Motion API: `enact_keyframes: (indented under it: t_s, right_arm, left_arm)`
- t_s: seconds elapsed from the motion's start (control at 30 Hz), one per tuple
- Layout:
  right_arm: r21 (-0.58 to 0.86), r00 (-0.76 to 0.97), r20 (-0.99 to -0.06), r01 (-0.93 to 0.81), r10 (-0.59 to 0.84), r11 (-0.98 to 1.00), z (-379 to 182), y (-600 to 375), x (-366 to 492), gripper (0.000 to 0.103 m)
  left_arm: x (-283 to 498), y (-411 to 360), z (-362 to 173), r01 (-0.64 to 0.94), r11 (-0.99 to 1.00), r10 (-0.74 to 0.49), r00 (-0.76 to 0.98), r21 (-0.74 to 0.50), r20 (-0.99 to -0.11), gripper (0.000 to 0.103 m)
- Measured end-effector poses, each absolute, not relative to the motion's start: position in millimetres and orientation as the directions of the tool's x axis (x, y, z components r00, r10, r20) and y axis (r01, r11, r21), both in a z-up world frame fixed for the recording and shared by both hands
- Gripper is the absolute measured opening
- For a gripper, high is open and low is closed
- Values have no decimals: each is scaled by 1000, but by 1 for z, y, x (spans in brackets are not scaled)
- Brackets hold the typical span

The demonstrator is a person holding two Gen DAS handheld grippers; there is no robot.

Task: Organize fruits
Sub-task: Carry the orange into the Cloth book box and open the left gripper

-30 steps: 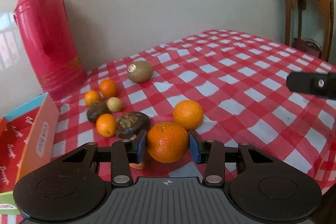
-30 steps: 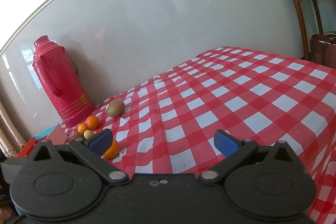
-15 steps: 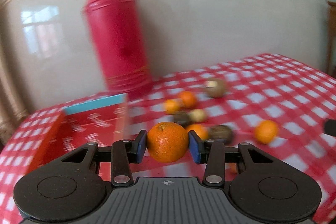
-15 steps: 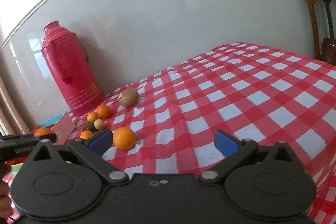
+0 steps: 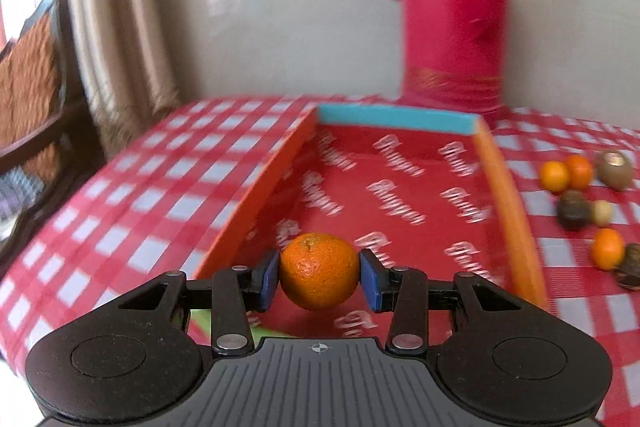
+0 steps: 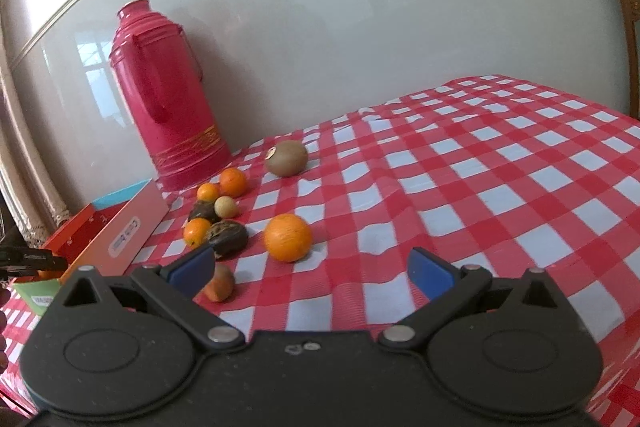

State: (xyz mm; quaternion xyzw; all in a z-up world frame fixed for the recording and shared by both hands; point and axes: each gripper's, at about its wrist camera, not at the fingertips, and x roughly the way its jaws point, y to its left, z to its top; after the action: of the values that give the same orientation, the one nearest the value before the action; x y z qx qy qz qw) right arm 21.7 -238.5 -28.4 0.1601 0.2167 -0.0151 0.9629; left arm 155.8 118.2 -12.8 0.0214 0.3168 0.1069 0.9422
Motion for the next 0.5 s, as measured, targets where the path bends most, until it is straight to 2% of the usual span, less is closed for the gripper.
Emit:
enact_keyframes:
  t_s: [0.2, 0.3, 0.5]
  right_arm:
    - [288, 902, -428, 76, 57, 955, -29, -229, 27, 98]
    - [290, 901, -429, 72, 62, 954, -29, -227, 29, 98]
    - [294, 900, -430, 65, 71, 954, -29, -226, 31, 98]
  left_arm:
    - [162, 122, -16, -237, 961, 274, 748, 142, -605, 43]
    - [162, 124, -12, -259, 958, 278, 743, 121, -609, 45]
    - [154, 126, -5, -263, 963, 247, 762, 62, -598, 60]
